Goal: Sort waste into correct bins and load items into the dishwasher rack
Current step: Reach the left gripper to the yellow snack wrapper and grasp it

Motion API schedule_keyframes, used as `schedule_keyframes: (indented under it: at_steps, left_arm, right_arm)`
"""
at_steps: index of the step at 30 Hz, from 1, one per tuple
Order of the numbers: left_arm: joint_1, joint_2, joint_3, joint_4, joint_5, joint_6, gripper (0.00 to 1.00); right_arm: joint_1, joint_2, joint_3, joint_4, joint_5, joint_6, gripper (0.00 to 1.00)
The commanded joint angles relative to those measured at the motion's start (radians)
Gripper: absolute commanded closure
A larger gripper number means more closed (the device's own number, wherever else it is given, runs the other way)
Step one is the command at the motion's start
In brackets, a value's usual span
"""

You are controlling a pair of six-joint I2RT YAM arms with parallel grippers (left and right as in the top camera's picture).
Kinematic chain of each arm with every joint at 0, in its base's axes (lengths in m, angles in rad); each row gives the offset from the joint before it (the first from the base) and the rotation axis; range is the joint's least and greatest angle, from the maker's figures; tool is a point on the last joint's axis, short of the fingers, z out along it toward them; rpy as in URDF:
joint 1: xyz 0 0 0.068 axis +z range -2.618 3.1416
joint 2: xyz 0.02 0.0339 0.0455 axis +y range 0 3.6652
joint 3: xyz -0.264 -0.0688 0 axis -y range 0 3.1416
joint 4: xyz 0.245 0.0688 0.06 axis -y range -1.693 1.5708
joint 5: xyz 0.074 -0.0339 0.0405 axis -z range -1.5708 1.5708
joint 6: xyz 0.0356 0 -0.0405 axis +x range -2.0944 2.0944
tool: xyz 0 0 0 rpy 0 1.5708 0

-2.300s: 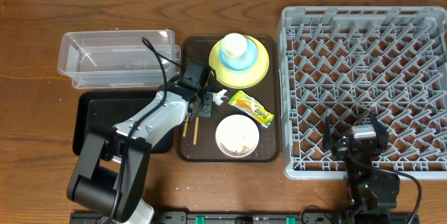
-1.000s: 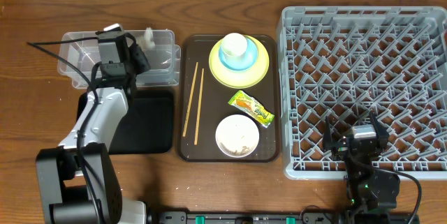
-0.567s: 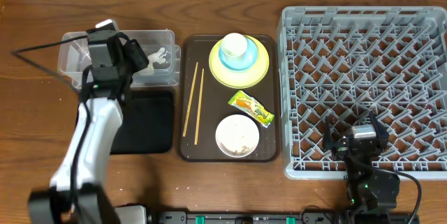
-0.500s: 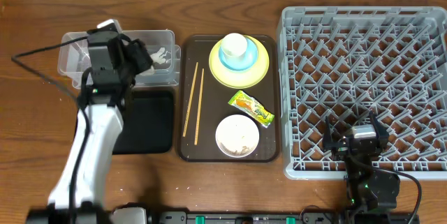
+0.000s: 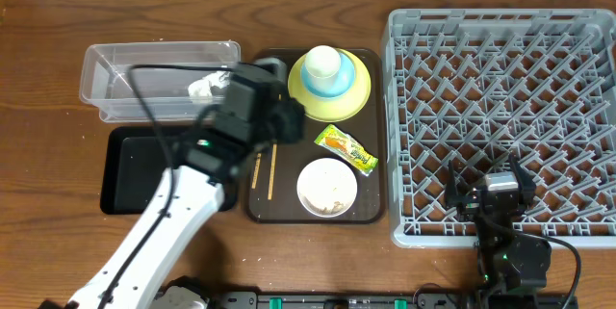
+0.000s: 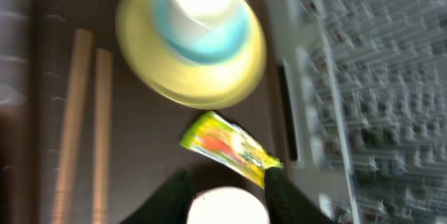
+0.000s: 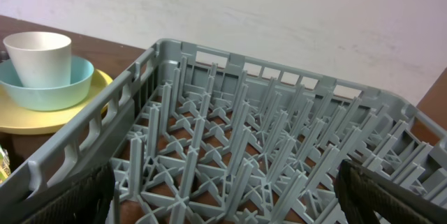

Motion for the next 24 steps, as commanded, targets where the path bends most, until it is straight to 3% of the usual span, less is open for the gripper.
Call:
schedule_keyframes:
  at_steps: [1, 10, 19, 24]
  left_arm:
    - [-0.094, 0.048, 0.026, -0.006, -0.001, -0.005, 0.72]
    - [-0.252, 0.215, 0.026, -0.040, 0.000, -0.011, 0.89]
    - [-0.262, 0.251, 0.022, -0.216, 0.005, -0.010, 0.91]
    - [-0.262, 0.253, -0.025, -0.229, -0.041, -0.011, 0.91]
  right_arm:
    - [-0.001, -0.004, -0.002, -0.004, -0.004, 0.004, 0.01]
    - [-0.001, -0.004, -0.002, -0.004, -0.004, 0.004, 0.01]
    - [-0.001, -0.004, -0.002, -0.004, -0.003, 0.004, 0.01]
    - [-0.001, -0.004, -0.002, -0.004, -0.004, 0.004, 0.01]
